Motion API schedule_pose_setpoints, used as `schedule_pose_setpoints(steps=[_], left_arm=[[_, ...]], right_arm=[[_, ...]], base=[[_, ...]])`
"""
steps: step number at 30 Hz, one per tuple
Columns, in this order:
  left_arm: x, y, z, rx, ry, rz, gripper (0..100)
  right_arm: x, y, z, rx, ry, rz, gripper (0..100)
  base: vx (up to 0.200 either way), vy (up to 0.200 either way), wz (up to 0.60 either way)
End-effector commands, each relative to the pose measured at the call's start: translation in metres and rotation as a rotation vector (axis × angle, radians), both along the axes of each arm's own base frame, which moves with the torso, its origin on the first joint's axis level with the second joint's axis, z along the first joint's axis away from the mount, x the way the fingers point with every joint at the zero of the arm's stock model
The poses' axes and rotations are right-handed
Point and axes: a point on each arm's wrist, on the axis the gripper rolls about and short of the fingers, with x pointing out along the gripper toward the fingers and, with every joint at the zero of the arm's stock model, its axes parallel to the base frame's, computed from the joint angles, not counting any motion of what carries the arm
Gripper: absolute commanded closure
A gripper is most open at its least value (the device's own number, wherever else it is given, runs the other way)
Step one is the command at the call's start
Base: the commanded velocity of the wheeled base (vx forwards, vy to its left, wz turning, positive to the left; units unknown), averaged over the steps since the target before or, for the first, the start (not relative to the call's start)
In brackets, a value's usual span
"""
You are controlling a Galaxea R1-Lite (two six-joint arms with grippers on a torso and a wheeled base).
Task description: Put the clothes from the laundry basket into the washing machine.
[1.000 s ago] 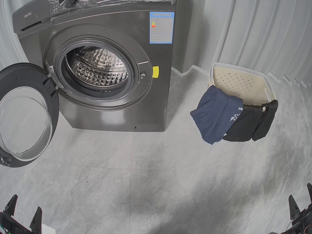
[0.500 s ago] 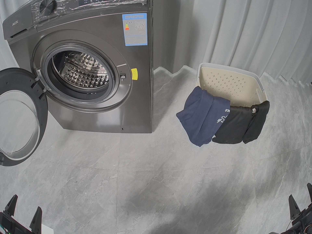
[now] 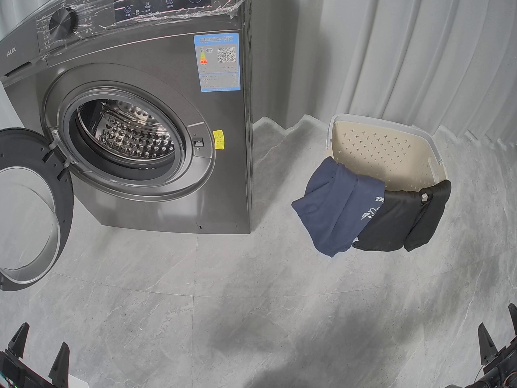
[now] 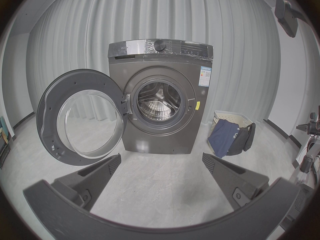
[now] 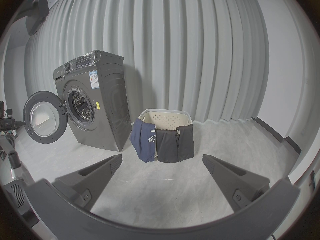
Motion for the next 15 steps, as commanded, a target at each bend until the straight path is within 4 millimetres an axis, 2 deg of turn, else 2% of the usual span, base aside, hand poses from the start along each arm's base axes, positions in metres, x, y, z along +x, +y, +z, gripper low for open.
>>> schedule_pose_setpoints(steps=[1,2,15], left_arm=[[0.0002,0.0,-0.0044,0.0,0.003,0.0,0],[0.0,0.0,-0.0044,0.001,0.001,0.0,0],[0.0002,0.0,-0.0045,0.0,0.005,0.0,0]], right_arm=[[0.0005,0.0,-0.0051,0.0,0.007,0.0,0],[0.0005,0.0,-0.0051,0.0,0.007,0.0,0],[0.0005,0.0,-0.0051,0.0,0.007,0.0,0]], base=[[0.0,0.0,0.0],[0.0,0.0,0.0],[0.0,-0.2,0.0]])
